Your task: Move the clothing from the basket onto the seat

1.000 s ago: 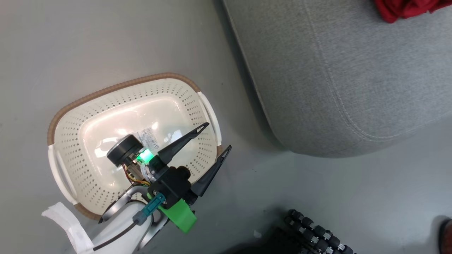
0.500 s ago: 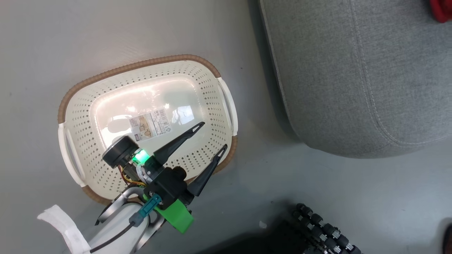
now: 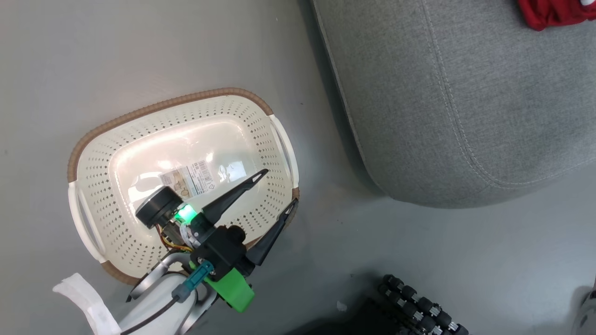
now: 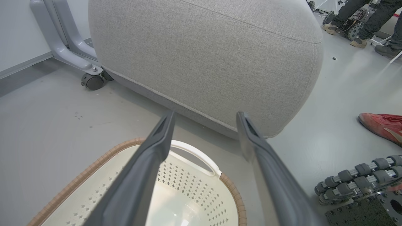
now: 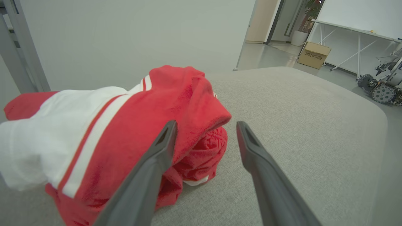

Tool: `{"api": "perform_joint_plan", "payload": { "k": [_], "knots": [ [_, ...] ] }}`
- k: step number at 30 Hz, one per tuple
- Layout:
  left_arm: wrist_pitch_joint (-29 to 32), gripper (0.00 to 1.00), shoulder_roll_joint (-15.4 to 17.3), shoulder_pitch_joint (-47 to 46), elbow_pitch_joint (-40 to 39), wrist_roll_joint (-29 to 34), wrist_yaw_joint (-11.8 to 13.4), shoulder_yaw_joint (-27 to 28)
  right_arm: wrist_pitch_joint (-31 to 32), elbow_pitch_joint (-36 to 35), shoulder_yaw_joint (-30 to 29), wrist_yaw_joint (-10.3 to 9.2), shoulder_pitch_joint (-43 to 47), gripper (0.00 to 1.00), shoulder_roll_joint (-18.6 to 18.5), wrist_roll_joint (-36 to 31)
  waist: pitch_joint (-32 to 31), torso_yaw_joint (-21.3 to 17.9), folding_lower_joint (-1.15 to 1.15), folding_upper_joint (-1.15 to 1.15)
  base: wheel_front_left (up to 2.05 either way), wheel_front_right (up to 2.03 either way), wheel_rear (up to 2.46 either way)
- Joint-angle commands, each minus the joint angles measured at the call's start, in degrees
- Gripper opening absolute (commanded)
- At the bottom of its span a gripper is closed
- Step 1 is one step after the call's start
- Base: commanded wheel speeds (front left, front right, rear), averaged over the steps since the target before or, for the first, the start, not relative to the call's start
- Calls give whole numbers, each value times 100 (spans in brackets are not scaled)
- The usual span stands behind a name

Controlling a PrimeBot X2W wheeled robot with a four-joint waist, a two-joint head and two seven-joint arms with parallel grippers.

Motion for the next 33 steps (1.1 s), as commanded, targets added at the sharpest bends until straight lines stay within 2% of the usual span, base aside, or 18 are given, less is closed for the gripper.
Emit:
{"api": "perform_joint_plan", "payload": {
  "k": [1, 7, 12, 15, 18, 21, 24, 33],
  "knots": [
    [-1, 100, -64, 42, 10, -28, 28, -10, -19, 10, -76, -8, 214, 100, 55, -56, -196, -1, 0, 0, 0, 0, 0],
    [-2, 100, -328, 148, 153, -147, 34, -11, -19, -2, -214, -8, 938, 100, 244, -178, -693, 111, 0, 0, 0, 0, 0],
    [-3, 100, -654, 296, 288, -301, 161, 196, -19, -256, 60, -8, 1641, 100, 489, -255, -1262, 348, 0, 0, 0, 0, 0],
    [-3, 100, -855, 478, 348, -409, 275, 425, -19, -498, 454, -8, 2039, 100, 633, -316, -1635, 522, 0, 0, 0, 0, 0],
    [-2, 100, -1098, 695, 413, -510, 456, 735, -19, -773, 1196, -8, 2469, 100, 697, -346, -2052, 720, 0, 0, 0, 0, 0],
    [-3, 100, -1354, 1057, 399, -677, 601, 1202, -19, -1044, 2039, -8, 2848, 100, 714, -284, -2467, 905, 0, 0, 0, 0, 0],
    [-1, 100, -1645, 1475, 431, -944, 635, 1808, -19, -1278, 2665, -8, 3195, 100, 746, -126, -2904, 1118, 0, 0, 0, 0, 0],
    [-2, 100, -2017, 2433, 174, -913, 765, 3463, -19, -1880, 3338, -8, 3790, 100, 884, 297, -3869, 1512, 0, 0, 0, 0, 0]
  ]
}}
